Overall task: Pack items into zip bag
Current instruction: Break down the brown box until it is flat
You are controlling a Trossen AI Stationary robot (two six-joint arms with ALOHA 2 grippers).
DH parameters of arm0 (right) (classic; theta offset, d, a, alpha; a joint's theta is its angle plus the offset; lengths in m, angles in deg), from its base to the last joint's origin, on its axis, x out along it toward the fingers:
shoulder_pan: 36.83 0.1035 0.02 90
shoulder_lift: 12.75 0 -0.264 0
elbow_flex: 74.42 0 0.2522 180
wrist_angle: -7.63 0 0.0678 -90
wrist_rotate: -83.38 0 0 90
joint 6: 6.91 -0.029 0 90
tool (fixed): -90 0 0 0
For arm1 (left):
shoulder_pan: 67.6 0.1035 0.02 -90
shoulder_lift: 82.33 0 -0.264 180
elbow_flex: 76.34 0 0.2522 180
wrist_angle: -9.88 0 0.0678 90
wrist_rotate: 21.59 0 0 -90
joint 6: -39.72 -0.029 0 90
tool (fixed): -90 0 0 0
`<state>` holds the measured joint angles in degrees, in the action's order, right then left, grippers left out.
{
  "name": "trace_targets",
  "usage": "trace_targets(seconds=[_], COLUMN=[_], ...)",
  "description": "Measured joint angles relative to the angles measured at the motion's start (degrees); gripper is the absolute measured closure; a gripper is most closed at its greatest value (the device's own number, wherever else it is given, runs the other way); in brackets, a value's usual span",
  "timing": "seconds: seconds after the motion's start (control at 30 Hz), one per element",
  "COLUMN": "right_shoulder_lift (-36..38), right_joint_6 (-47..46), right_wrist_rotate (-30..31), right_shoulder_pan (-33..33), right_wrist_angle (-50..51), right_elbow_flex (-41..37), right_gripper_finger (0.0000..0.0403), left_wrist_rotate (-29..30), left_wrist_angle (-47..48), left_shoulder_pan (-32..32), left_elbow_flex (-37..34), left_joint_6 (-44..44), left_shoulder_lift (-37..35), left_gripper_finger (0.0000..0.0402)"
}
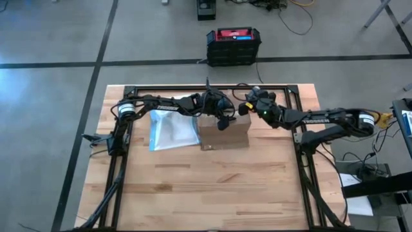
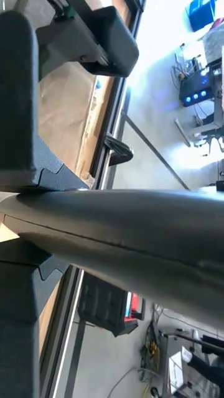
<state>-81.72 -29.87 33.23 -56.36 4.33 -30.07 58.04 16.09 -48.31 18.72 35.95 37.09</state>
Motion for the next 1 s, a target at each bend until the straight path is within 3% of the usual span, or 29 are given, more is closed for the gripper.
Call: trace_targets(seconds=[0.33, 0.63, 1.0], right_shoulder_lift=[-0.13, -0.71, -4.00], right_joint_6=[-0.01, -0.13, -2.58], right_wrist_rotate=[7.63, 8.38, 13.51], right_shoulder_pan=[5.07, 5.19, 6.00], right_wrist_angle=[0.03, -1.34, -3.57], right_elbow_flex=[0.00, 0.00, 0.07], right_gripper_finger=[0.0346, 0.0346, 0.0346], left_wrist_rotate=[0.39, 0.72, 0.85], left_wrist_angle=[-0.06, -0.54, -0.87], left_shoulder_pan=[-0.07, -0.04, -0.04], left_elbow_flex=[-0.02, -0.07, -0.09], left_joint_6=[-0.22, -0.20, -0.22], left_shoulder_lift=[0.04, 0.08, 0.13], left_gripper_finger=[0.0125, 0.0125, 0.0125])
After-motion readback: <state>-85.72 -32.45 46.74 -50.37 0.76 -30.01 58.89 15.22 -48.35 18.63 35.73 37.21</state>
